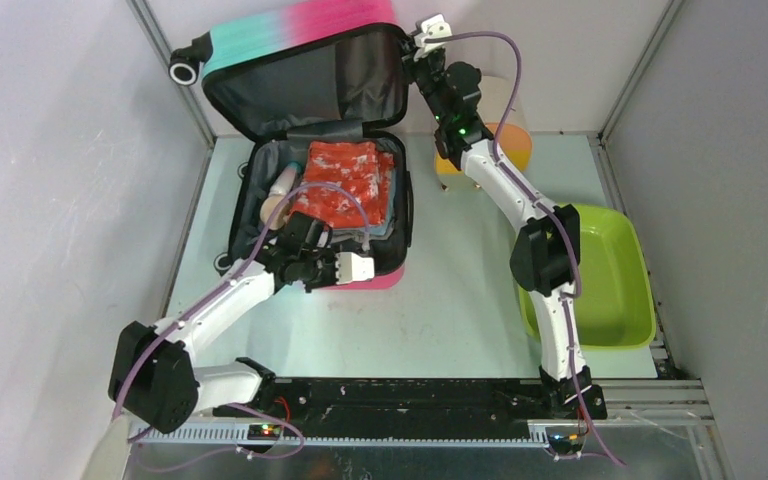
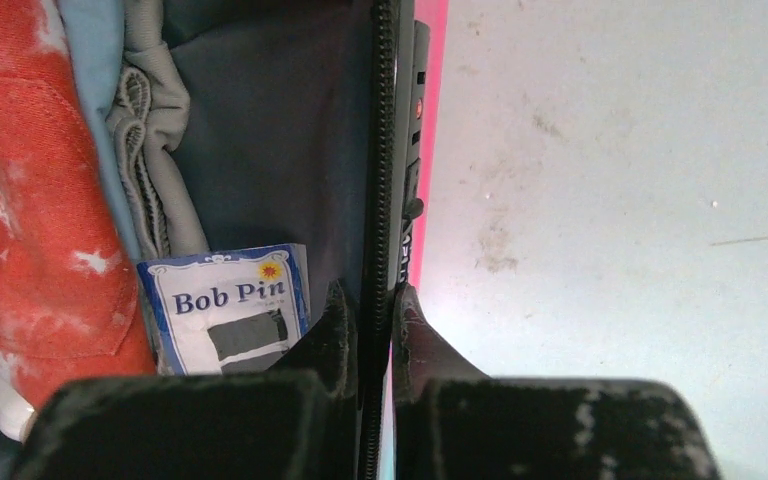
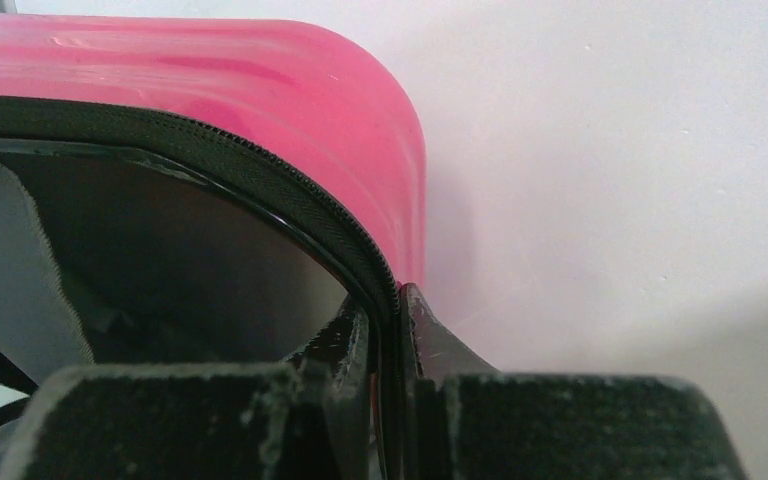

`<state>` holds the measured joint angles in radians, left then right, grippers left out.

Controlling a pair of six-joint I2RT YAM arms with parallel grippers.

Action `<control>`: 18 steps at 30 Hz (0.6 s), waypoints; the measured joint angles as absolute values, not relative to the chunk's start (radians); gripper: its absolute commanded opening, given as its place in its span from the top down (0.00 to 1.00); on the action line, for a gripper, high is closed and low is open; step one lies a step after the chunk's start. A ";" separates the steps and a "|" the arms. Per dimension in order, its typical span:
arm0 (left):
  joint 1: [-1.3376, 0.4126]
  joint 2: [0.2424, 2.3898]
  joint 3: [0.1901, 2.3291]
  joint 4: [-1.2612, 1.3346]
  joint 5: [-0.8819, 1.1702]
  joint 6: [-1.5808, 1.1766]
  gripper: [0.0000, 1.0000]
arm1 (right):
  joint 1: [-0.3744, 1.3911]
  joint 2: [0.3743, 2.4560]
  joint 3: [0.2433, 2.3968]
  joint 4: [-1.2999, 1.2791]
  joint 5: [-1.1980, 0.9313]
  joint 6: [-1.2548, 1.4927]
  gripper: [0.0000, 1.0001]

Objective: Open, take out, and arrange the luggage

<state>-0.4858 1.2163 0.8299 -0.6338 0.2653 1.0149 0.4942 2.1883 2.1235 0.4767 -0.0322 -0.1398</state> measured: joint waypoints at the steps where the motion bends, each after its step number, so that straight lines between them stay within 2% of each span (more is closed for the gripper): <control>1: -0.474 1.216 0.830 -0.640 0.270 1.031 1.00 | 0.493 2.209 2.166 0.458 -0.033 -0.138 1.00; 18: -0.352 1.311 0.911 -0.705 0.342 1.144 1.00 | 0.460 2.393 2.387 0.469 -0.011 -0.043 1.00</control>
